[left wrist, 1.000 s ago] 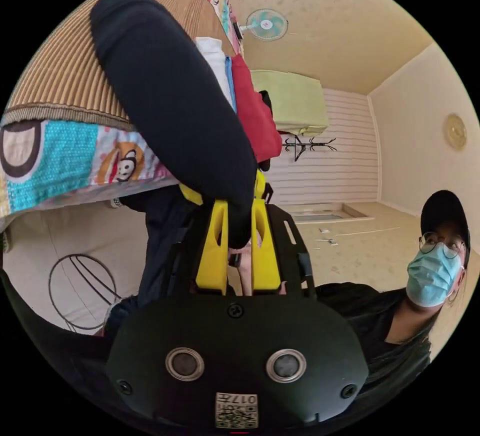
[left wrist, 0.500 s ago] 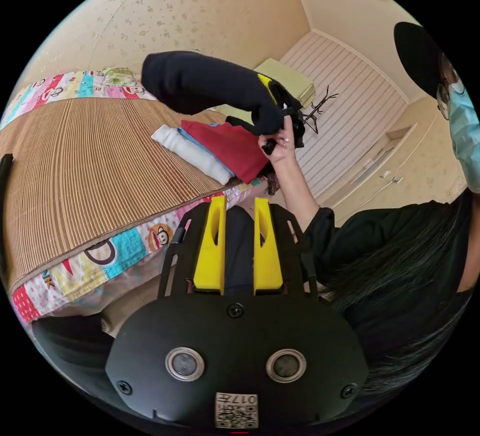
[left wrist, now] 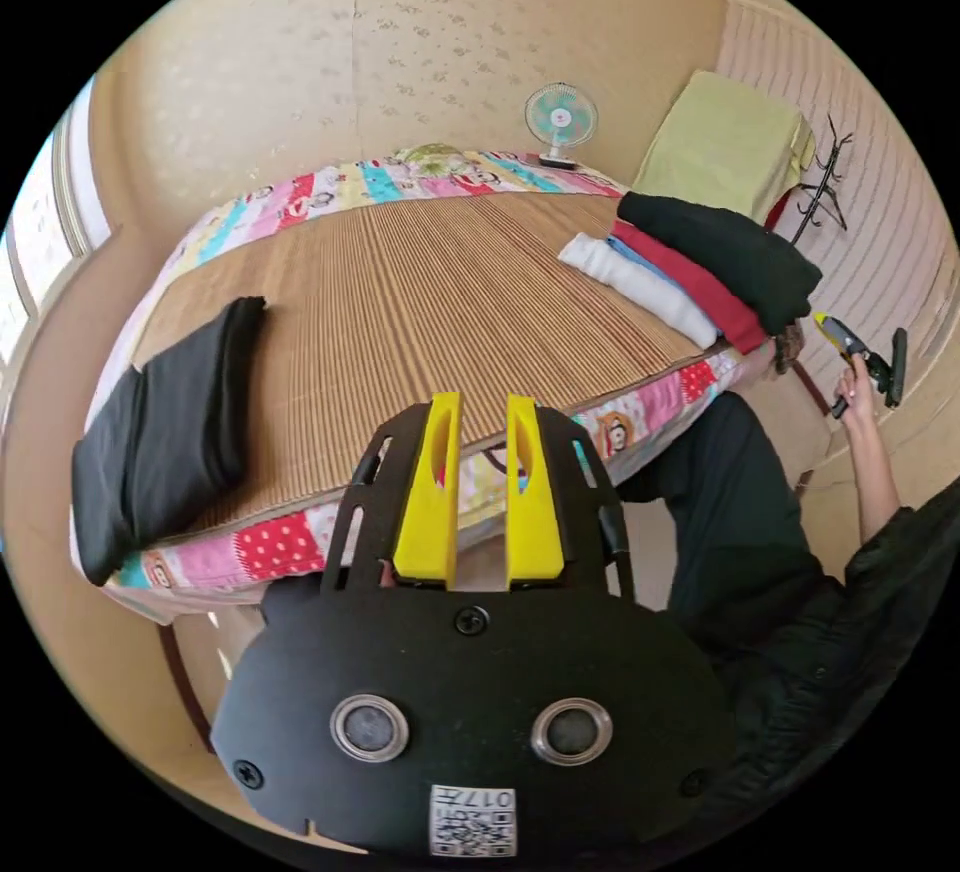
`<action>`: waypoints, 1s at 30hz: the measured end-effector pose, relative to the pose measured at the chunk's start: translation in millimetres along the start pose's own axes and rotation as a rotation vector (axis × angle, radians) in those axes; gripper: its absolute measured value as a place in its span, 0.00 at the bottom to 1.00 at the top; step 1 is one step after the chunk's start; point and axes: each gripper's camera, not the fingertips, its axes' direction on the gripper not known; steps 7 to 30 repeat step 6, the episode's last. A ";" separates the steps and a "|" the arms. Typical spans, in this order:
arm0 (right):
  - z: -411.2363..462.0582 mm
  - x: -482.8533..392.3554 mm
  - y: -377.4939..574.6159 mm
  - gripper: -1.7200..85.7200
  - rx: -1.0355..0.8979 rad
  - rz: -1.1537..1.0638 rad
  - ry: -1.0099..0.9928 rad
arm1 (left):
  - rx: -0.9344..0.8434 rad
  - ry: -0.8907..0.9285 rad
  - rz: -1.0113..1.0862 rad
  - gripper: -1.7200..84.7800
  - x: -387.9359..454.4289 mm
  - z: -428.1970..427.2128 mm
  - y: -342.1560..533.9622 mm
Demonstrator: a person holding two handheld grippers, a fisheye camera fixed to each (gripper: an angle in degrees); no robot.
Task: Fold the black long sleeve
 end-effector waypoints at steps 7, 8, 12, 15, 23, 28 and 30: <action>10.9 -77.5 51.5 0.02 0.091 -0.300 -0.075 | 0.165 -0.227 0.004 0.02 -38.1 -34.5 -4.4; 10.9 -77.5 51.5 0.02 0.091 -0.300 -0.075 | 0.165 -0.227 0.004 0.02 -38.1 -34.5 -4.4; 10.9 -77.5 51.5 0.02 0.091 -0.300 -0.075 | 0.165 -0.227 0.004 0.02 -38.1 -34.5 -4.4; 10.9 -77.5 51.5 0.02 0.091 -0.300 -0.075 | 0.165 -0.227 0.004 0.02 -38.1 -34.5 -4.4; 10.9 -77.5 51.5 0.02 0.091 -0.300 -0.075 | 0.165 -0.227 0.004 0.02 -38.1 -34.5 -4.4; 10.9 -77.5 51.5 0.02 0.091 -0.300 -0.075 | 0.165 -0.227 0.004 0.02 -38.1 -34.5 -4.4; 10.9 -77.5 51.5 0.02 0.091 -0.300 -0.075 | 0.165 -0.227 0.004 0.02 -38.1 -34.5 -4.4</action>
